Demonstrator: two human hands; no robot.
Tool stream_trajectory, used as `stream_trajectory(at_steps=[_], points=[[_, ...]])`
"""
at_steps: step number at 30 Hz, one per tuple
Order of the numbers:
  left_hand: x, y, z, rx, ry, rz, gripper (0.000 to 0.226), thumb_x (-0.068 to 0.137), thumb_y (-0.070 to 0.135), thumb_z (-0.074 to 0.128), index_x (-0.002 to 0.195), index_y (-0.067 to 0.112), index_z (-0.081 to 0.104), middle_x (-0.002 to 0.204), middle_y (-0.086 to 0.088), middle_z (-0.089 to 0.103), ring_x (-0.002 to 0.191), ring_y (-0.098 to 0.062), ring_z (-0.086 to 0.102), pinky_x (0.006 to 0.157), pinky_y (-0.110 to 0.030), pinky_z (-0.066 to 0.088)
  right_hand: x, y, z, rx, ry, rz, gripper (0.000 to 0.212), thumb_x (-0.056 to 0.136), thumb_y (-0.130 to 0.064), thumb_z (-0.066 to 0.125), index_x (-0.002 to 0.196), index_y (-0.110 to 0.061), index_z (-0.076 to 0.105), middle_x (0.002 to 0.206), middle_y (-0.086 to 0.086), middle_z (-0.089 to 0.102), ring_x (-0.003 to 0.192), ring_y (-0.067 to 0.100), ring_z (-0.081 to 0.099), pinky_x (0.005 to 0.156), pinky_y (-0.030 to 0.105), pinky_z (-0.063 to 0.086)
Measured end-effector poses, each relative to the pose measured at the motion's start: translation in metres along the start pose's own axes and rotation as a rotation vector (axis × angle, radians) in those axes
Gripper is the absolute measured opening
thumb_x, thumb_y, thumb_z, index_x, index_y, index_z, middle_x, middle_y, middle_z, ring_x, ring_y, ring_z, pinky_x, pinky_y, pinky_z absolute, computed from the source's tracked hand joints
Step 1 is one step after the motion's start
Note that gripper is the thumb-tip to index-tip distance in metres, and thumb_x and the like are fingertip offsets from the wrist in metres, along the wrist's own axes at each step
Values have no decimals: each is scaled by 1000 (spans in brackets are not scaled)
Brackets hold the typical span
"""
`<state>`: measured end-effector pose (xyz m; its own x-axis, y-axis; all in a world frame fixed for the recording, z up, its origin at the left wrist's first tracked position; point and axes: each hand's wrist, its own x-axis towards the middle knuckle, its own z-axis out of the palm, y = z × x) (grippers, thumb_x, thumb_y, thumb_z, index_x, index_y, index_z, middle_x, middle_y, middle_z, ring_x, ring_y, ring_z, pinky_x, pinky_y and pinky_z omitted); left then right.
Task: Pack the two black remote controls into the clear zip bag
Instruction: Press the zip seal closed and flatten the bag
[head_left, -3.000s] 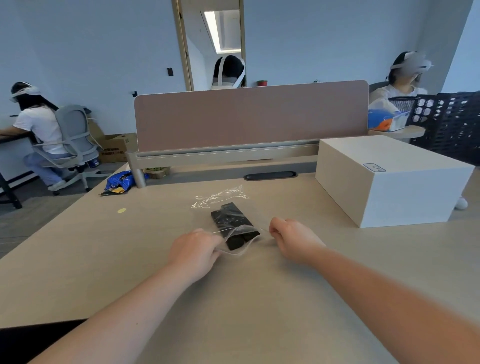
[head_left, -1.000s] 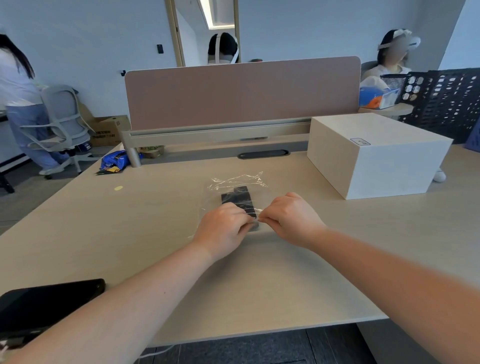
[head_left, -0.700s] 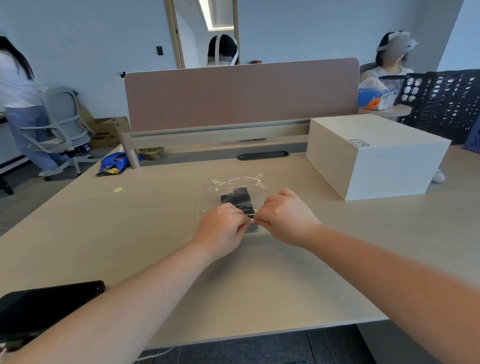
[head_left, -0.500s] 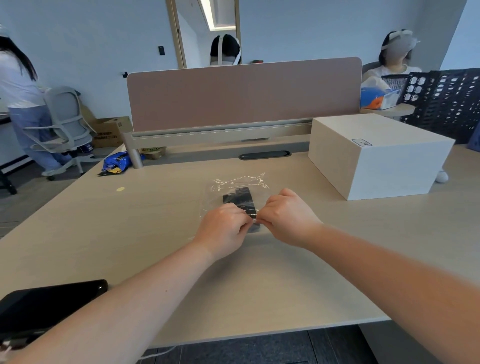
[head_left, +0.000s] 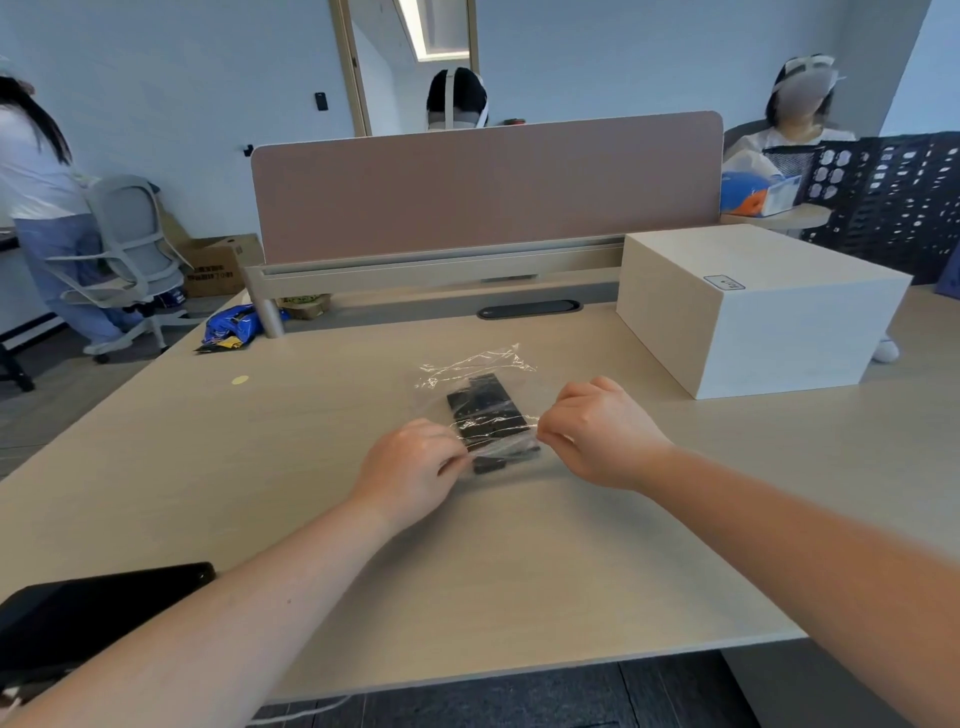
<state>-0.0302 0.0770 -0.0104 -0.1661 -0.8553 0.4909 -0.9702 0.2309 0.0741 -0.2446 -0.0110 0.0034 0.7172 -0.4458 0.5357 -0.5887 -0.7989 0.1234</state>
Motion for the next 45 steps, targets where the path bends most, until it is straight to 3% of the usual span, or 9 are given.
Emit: stream_trajectory(at_steps=[4,6,10,16,28,33,38,42,45], points=[[1,1,0,3,38,-4,14,77,26,64,68,19,71,66,4,71,67,-23,64,53,-25,50,5,-19,1,-97,-45,-119,21,73,-43,65,84,-25,70,74,-11,74,81,17,66,70,31,45],[4,4,-1,3,36,7,15,75,28,62,65,20,69,63,3,69,65,-24,63,51,-23,48,12,-33,4,-124,-51,-144,17,75,-46,62,77,-30,69,69,-13,73,77,15,64,70,31,32],[4,5,-2,-9,-7,11,19,78,31,60,67,18,68,66,-2,68,70,-27,62,53,-28,47,28,-49,12,-175,-122,-82,22,54,-28,85,49,-25,64,42,-9,61,55,14,58,61,31,20],[-5,-5,-5,-14,39,0,10,75,25,62,70,20,70,71,2,72,67,-23,66,53,-24,49,28,-48,10,-52,-76,-40,17,68,-20,75,53,-23,68,44,-4,64,57,18,62,59,32,43],[-1,-9,-2,-22,15,18,19,76,26,55,65,17,68,66,0,69,64,-25,65,49,-26,48,35,-61,14,-88,-98,-85,20,48,-18,82,46,-25,64,36,-6,56,50,15,59,54,25,30],[0,-6,-9,18,1,76,11,71,19,61,60,16,62,60,-1,64,61,-24,63,45,-24,44,30,-55,15,-175,-158,-108,23,50,-21,84,47,-22,61,40,-7,59,54,15,57,56,27,39],[-8,-8,-8,19,-35,57,17,79,18,59,63,11,61,66,-6,64,68,-28,63,51,-28,42,13,-29,9,-280,-247,-84,26,49,-22,86,45,-20,61,37,-6,57,53,17,57,60,31,21],[-11,-8,-10,-33,-65,26,20,86,18,62,69,7,61,76,-11,65,78,-30,60,60,-30,37,-4,-7,1,-344,-354,-19,28,39,-19,87,42,-21,59,33,-7,54,55,12,57,57,24,37],[-13,-6,-11,-48,-91,23,21,87,20,60,70,7,61,77,-10,65,79,-30,60,62,-32,42,-11,1,-2,-351,-363,-13,28,38,-13,84,44,-22,57,34,-8,53,57,12,57,53,24,35]])
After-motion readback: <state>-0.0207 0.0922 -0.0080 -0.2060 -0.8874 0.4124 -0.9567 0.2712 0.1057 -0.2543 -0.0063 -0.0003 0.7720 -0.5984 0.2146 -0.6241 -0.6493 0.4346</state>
